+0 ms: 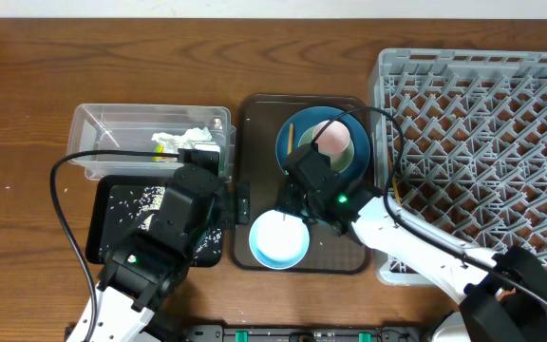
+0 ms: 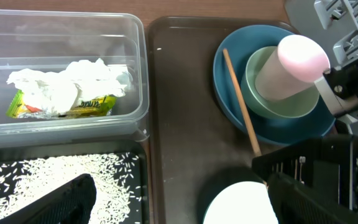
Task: Sort waste into correct bins and load items into the dishwasher rack
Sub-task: 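Lift the chopstick and place it into the grey rack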
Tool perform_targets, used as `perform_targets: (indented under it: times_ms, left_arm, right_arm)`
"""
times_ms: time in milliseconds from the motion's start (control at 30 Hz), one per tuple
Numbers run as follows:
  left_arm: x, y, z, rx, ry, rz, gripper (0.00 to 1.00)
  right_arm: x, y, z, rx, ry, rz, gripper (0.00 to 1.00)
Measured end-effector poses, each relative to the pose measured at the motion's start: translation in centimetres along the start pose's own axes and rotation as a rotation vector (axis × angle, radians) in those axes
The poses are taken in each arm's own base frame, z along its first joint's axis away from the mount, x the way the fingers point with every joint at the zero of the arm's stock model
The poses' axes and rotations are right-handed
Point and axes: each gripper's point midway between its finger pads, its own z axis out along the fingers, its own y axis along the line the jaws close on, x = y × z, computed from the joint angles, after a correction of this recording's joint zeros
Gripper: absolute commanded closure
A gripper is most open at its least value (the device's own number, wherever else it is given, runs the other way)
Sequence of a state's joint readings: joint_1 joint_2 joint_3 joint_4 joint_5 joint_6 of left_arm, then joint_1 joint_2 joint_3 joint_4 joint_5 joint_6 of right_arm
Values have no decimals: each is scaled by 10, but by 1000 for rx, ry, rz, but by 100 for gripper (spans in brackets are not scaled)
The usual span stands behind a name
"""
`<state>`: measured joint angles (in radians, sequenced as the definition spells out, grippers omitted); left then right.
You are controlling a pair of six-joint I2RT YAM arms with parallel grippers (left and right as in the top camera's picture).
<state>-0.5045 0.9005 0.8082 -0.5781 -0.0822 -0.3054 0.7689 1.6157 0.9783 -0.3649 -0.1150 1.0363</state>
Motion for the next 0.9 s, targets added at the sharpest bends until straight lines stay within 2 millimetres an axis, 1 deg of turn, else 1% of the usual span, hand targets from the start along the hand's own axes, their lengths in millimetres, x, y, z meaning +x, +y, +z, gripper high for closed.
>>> perform_targets:
  times_ms: [133, 300, 433, 567, 667, 800, 900]
  left_arm:
    - [0, 0, 0, 0, 0, 0, 9]
    - [0, 0, 0, 0, 0, 0, 9]
    - [0, 0, 0, 0, 0, 0, 9]
    - [0, 0, 0, 0, 1, 0, 9]
    - [0, 0, 0, 0, 1, 0, 9]
    - [0, 0, 0, 0, 0, 0, 9]
    - [0, 0, 0, 0, 1, 0, 9]
  right_arm:
    - [-6, 8, -8, -55, 5, -7, 99]
    - [-17, 17, -29, -115, -17, -85, 99]
    - [-22, 13, -46, -124, -24, -114, 99]
    - [-33, 3, -66, -120, -48, -129, 99]
    - [-41, -7, -78, -104, -66, -154, 99]
    - [-48, -30, -91, -52, -71, -197, 99]
    - [-51, -48, -95, -6, -59, -219, 99]
